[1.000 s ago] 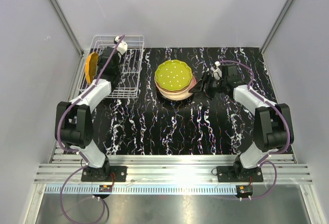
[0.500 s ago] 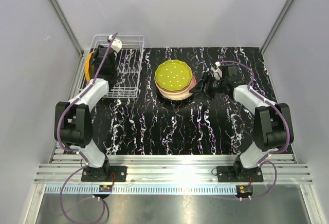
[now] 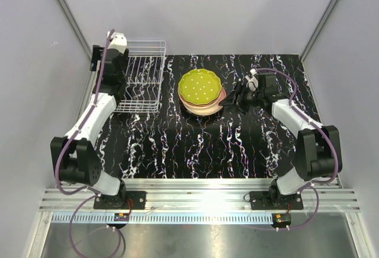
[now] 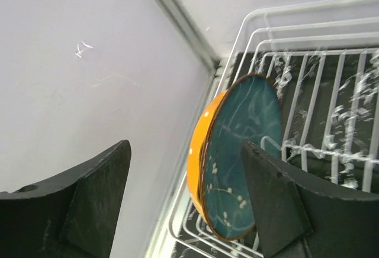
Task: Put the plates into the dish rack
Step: Insert the plate into the dish rack
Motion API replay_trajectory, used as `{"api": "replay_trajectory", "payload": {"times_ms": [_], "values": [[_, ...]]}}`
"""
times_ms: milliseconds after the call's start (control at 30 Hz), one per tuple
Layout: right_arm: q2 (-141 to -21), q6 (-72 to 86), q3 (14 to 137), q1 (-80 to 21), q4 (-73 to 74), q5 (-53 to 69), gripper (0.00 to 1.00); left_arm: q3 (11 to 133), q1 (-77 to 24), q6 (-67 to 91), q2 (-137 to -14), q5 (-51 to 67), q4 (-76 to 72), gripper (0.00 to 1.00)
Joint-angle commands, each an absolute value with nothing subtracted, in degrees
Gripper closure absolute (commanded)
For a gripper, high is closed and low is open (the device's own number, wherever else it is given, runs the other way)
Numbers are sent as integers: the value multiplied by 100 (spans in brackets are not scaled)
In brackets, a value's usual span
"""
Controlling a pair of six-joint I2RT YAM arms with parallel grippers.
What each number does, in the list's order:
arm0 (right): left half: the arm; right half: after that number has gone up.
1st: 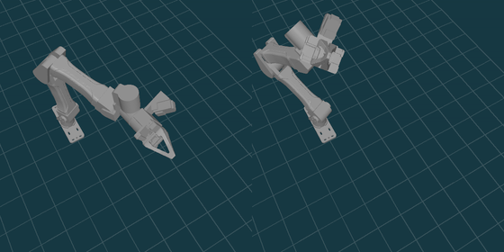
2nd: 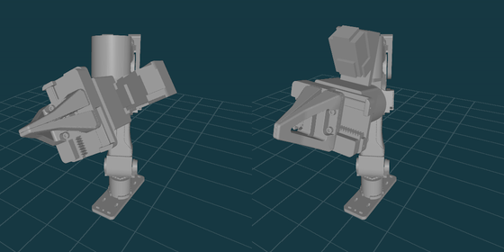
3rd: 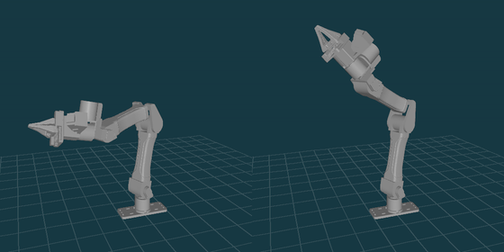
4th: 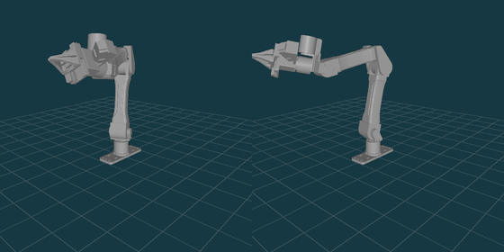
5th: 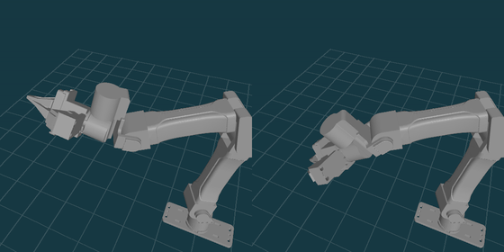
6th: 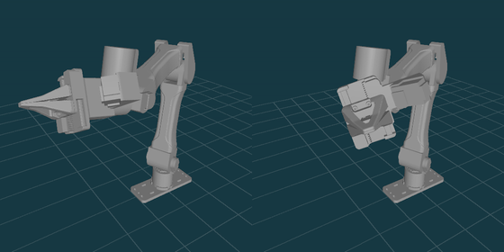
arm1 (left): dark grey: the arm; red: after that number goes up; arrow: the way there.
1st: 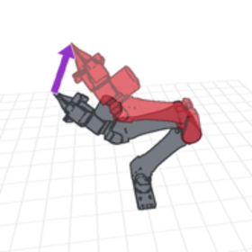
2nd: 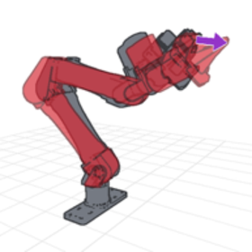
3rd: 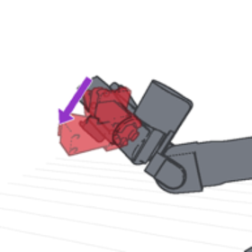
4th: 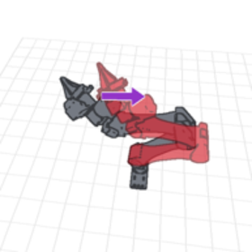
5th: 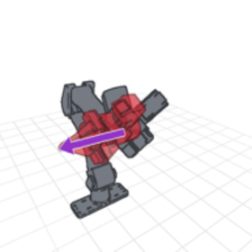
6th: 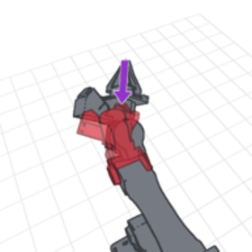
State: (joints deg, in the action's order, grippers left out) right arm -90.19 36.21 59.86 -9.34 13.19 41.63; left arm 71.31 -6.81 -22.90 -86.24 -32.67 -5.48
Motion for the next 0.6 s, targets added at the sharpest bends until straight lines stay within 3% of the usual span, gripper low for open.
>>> {"api": "replay_trajectory", "payload": {"times_ms": [0, 333, 567], "values": [[-8640, 3744, 6108, -896, 1353, 4105, 39, 7488, -668, -1312, -7903, -2753, -89, 20], [-8929, 3683, 6916, -888, 1809, 3077, 42, 6171, -747, 1721, -6575, -318, 97, 13], [-9562, 3472, 7830, -914, 2311, 2514, 47, 5187, -1773, 1267, -5871, -808, -571, 10]]}}
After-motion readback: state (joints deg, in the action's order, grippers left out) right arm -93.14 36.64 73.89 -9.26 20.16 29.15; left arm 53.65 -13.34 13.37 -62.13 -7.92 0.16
